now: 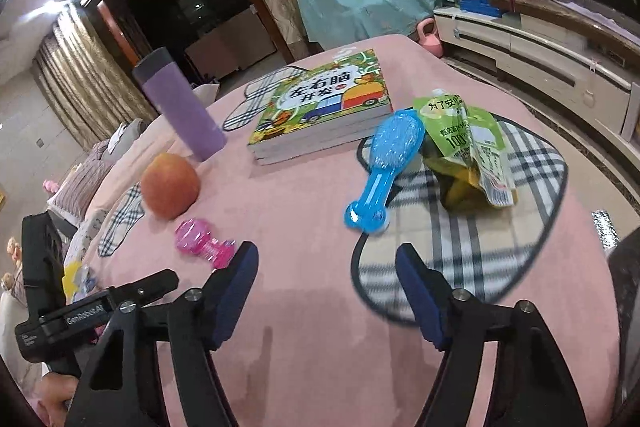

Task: Collect trash
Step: 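Grasp the pink hairbrush with the left gripper while the right grasps the blue hairbrush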

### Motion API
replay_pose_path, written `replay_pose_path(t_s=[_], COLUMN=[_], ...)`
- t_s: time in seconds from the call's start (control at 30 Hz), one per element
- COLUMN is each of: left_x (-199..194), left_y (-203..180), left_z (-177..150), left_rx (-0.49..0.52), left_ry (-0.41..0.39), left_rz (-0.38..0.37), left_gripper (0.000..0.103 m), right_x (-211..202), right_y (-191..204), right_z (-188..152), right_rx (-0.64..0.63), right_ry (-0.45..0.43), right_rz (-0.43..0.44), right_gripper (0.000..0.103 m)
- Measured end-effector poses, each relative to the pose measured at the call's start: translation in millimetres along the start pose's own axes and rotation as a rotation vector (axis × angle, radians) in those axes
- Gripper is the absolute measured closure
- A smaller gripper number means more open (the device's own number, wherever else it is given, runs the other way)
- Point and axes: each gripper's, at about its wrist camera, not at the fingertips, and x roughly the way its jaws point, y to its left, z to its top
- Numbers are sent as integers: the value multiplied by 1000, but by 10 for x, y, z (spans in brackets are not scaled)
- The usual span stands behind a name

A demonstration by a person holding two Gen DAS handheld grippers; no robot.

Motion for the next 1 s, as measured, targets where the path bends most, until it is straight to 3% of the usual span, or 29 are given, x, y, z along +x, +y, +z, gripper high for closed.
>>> replay_pose_path(t_s=[0.17,0.33,0.4,0.47,0.57,0.63,0.73,1.0], left_x=[153,312,383,421,409,378,319,4], left_y=[-50,-211,-297,-366,-390,-377,-367,-455], left_z=[139,198,188,163,152,144,93,-353], left_rx=[15,103,160,207,229,230,242,319], left_ry=[-6,-35,-51,-63,-69,-67,-53,25], left_rz=[36,131,182,219,214,196,167,19], left_gripper=[28,28,29,33,46,56,57,57], right_x=[210,406,451,509,542,524,421,-99], right_y=[-109,-154,-143,-131,-124,-132,-140,-108], right_z=[94,164,203,235,244,219,143,-181], right_rx=[33,49,44,27,13,14,13,-23], right_ry=[14,32,38,49,65,65,67,82], right_rz=[-23,-46,-52,-77,-91,-81,-48,21], right_gripper=[39,45,51,65,86,90,97,100])
